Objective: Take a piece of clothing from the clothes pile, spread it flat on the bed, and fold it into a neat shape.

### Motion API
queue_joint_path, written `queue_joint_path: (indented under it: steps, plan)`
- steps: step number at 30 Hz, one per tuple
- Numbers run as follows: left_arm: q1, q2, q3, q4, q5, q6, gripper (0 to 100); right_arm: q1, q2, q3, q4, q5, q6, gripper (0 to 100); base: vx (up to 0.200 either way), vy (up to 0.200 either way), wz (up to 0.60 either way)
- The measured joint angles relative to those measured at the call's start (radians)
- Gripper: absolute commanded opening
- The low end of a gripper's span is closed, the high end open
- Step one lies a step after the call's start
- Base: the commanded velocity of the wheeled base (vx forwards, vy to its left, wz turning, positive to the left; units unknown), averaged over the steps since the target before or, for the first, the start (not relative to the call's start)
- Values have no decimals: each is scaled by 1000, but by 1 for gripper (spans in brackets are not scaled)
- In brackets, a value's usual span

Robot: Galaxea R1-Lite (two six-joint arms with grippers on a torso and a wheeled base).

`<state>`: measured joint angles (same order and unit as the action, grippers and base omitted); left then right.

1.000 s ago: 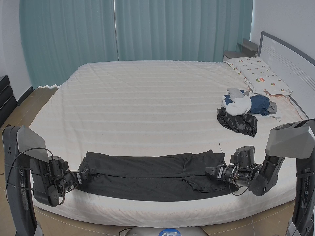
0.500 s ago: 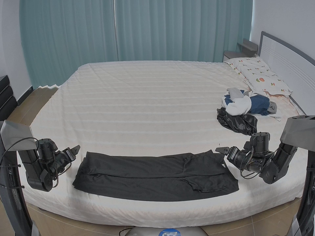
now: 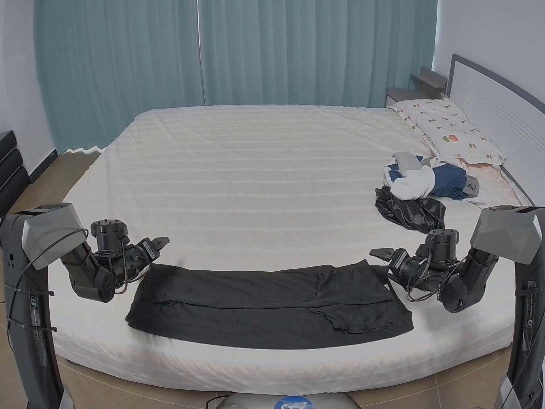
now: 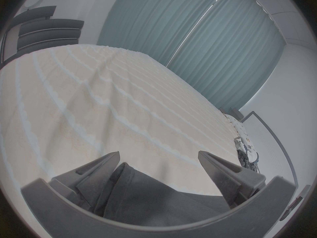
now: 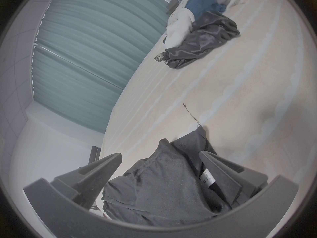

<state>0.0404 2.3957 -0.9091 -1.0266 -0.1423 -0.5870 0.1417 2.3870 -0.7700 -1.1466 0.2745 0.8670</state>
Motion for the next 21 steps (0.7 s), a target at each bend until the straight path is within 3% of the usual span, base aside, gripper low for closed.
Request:
queue_joint_path:
  steps: [21]
  plan:
    - [-30,65,14,-10,25,4,100,14,73,27,-111,-11,20,100,0,0,0]
